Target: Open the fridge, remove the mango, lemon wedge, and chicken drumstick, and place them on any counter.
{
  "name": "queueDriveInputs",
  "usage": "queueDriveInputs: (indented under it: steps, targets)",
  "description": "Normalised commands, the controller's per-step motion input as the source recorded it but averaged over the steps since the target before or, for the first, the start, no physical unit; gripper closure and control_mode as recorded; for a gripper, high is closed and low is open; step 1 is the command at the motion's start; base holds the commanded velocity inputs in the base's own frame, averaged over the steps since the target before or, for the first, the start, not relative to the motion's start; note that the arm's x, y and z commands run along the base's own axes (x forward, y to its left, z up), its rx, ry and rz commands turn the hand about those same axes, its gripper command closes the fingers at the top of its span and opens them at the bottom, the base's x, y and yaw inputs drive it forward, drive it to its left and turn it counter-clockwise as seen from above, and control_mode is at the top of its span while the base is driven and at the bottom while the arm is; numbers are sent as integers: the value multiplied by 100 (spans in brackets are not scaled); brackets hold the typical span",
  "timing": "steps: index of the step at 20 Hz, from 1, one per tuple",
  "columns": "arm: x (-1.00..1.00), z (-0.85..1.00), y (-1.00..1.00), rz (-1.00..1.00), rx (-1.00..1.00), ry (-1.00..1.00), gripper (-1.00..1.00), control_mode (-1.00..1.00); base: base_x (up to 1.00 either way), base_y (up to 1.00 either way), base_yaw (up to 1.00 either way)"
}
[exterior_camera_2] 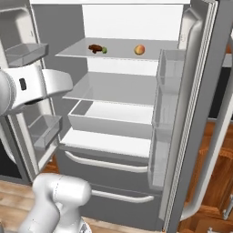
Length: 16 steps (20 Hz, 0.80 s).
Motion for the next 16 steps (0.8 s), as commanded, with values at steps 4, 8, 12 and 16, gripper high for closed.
queueDriveInputs:
  steps: [4,8,12,16]
  targets:
    - [0,0,0,0,0,0,-100,100,52,0,-20]
    - [0,0,0,0,0,0,-100,100,36,-6,-22]
    - [0,0,0,0,0,0,-100,100,35,-11,-15]
    - [0,0,0,0,0,0,-100,100,53,0,-14]
